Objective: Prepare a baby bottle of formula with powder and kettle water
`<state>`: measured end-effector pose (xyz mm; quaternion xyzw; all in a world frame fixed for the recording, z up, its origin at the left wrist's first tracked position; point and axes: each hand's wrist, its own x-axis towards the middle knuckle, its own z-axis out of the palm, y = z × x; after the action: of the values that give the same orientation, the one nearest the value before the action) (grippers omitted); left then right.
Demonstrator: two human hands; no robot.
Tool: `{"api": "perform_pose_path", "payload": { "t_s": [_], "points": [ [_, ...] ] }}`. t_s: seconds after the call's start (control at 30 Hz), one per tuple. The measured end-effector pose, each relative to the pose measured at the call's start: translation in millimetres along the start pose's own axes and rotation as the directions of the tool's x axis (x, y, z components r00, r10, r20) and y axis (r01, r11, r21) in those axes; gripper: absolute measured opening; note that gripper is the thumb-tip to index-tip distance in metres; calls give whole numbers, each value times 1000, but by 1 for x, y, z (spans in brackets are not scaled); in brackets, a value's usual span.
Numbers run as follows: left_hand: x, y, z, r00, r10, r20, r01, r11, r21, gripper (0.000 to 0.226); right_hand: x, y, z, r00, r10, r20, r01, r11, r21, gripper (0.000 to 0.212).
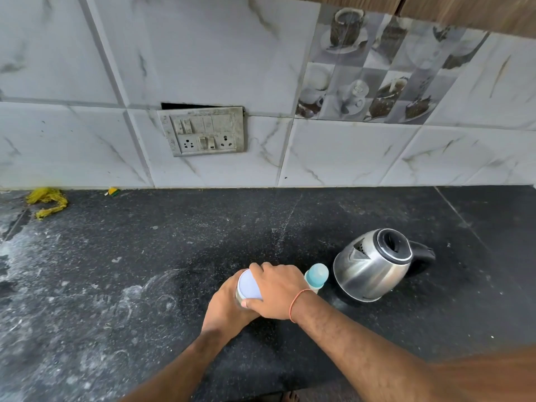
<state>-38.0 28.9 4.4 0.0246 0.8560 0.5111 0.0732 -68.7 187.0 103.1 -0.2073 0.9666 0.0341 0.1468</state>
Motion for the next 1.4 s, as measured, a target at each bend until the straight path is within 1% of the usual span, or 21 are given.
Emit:
{"api": "perform_pose_path", "payload": {
  "t_s": [0.13, 0.23, 0.33, 0.37, 0.4, 0.43, 0.47, 0.53, 0.57, 0.6, 0.67, 0.73, 0.77, 0.8, 0.87, 0.9, 1.0, 1.1, 1.2, 1.33, 1.4],
  "points": [
    [5, -2, 0, 1000, 0, 22, -1, 1000, 18, 77, -2, -6, 12, 997, 62, -54, -60, 997, 39, 81],
    [8, -6, -1, 999, 11, 51, -12, 1000, 10, 86, -4, -5, 23, 986, 148, -73, -140, 984, 107, 90],
    [6, -10, 1, 999, 30, 18, -30, 999, -13, 88, -17, -1, 36, 974, 213, -82, -184, 944, 274, 106],
    [6, -12, 3, 999, 32, 5, -32, 999, -18, 91, -25, 3, 43, 967, 239, -91, -190, 911, 367, 106],
    [5, -13, 5, 1000, 29, -4, -30, 999, -24, 95, -36, 8, 52, 958, 270, -98, -194, 860, 472, 100],
    [5, -15, 8, 1000, 21, -9, -21, 999, -27, 100, -49, 16, 65, 948, 301, -106, -186, 792, 582, 87],
    [6, -17, 10, 1000, 8, -14, -9, 1000, -29, 106, -63, 26, 78, 934, 337, -119, -171, 714, 679, 70],
    [6, -20, 14, 999, -30, -27, 29, 999, -26, 116, -95, 50, 109, 880, 455, -138, -173, 577, 798, 36],
    [5, -21, 16, 998, -50, -40, 48, 998, -37, 119, -112, 64, 122, 837, 532, -129, -202, 520, 830, 25],
    [4, -21, 18, 996, -70, -50, 67, 996, -54, 120, -127, 78, 133, 786, 610, -106, -246, 465, 850, 20],
    [2, -19, 21, 991, -110, -72, 104, 991, -84, 114, -151, 106, 145, 669, 742, -56, -316, 351, 882, 20],
    [0, -13, 25, 984, -149, -100, 141, 986, -85, 108, -166, 136, 150, 556, 830, -46, -339, 276, 899, 29],
    [-1, -10, 27, 979, -171, -112, 162, 983, -86, 108, -169, 150, 149, 521, 852, -45, -339, 255, 906, 39],
    [-1, -10, 28, 974, -188, -124, 179, 980, -81, 109, -170, 162, 148, 501, 864, -39, -333, 234, 914, 55],
    [-1, -9, 32, 964, -231, -133, 222, 972, -75, 111, -170, 184, 145, 508, 861, -9, -314, 195, 929, 85],
    [-1, -6, 34, 959, -253, -128, 245, 967, -72, 112, -169, 193, 142, 532, 847, 1, -299, 186, 936, 95],
    [6, 1, 36, 955, -271, -117, 267, 962, -46, 111, -161, 211, 134, 602, 798, -14, -246, 202, 948, 113],
    [15, 4, 40, 948, -289, -134, 292, 956, 5, 116, -153, 225, 129, 644, 764, -43, -170, 198, 965, 120],
    [17, 2, 44, 939, -305, -160, 313, 950, 25, 117, -150, 234, 131, 675, 737, -33, -125, 158, 979, 123],
    [15, 1, 51, 932, -297, -209, 309, 951, 26, 106, -150, 240, 131, 708, 705, -47, -98, 164, 982, 123],
    [18, -3, 54, 921, -315, -229, 331, 943, 34, 102, -149, 244, 130, 718, 694, -53, -90, 168, 982, 125]
  ]
}}
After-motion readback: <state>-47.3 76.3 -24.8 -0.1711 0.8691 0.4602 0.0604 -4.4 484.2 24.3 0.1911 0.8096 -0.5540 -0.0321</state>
